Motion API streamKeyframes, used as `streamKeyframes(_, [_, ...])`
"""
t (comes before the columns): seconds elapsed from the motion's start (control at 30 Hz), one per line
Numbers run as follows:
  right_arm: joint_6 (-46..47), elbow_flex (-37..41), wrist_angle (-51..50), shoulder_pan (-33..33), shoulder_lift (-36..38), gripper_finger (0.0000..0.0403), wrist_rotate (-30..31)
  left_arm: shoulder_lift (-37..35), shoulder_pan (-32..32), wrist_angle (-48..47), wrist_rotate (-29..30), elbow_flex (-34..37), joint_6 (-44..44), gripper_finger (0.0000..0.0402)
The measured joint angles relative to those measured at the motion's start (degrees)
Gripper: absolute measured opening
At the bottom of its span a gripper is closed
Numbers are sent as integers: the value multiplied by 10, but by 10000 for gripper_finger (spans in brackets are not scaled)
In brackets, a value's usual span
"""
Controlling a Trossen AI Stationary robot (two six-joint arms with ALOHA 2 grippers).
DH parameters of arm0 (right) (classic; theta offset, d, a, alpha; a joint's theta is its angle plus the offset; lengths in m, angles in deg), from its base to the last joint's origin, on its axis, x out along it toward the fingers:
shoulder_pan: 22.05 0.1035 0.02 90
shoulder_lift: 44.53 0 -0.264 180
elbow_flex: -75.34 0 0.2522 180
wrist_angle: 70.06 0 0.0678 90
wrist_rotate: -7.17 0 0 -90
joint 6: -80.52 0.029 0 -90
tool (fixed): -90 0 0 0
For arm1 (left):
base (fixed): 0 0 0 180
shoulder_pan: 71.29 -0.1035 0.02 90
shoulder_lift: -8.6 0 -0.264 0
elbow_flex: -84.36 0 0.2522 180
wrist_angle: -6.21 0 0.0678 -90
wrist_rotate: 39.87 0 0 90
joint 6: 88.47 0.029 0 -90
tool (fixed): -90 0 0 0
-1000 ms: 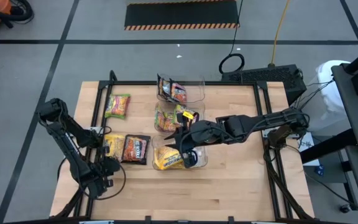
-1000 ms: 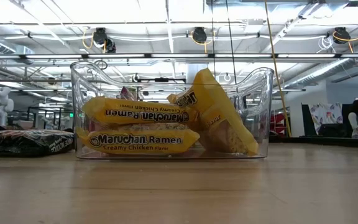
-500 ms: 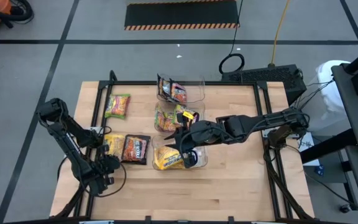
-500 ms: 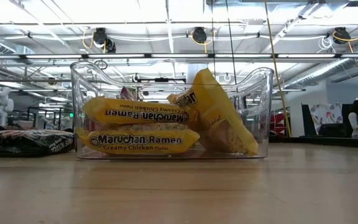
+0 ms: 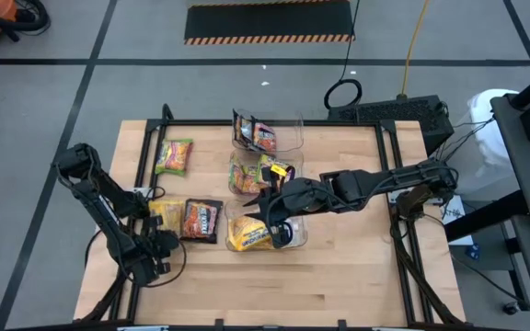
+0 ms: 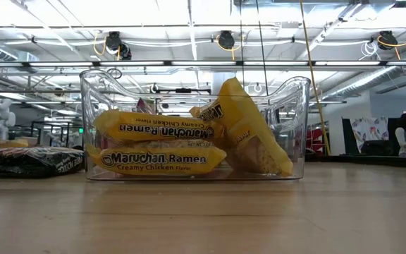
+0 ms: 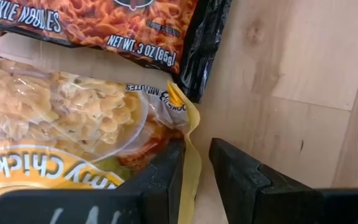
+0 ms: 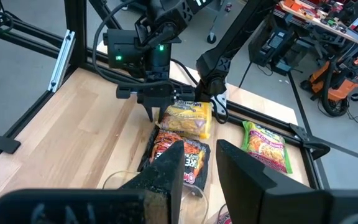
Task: Sort Maruchan noodles
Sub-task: Put the yellow noodle pack into the bottom transparent bin
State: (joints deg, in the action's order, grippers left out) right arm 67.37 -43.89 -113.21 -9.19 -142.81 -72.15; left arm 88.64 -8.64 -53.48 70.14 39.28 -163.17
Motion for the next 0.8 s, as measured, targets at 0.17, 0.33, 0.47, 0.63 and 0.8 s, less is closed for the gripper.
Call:
streamKeyframes(0.17, [0,0,0,0,0,91,0,1,0,-4,-2,0,-2,92])
streamKeyframes(0.33, [0,0,4,0,0,91,0,1,0,-2,-5,1,-19,56])
streamKeyframes(0.47, [8,0,4,0,0,91,0,1,0,-2,-6,1,-26,9])
streamKeyframes(0.63, [20,0,4,0,0,91,-2,1,0,-3,-5,1,-61,4])
streamKeyframes(0.8, [20,0,4,0,0,91,-2,2,-1,-11,-6,-10,-107,3])
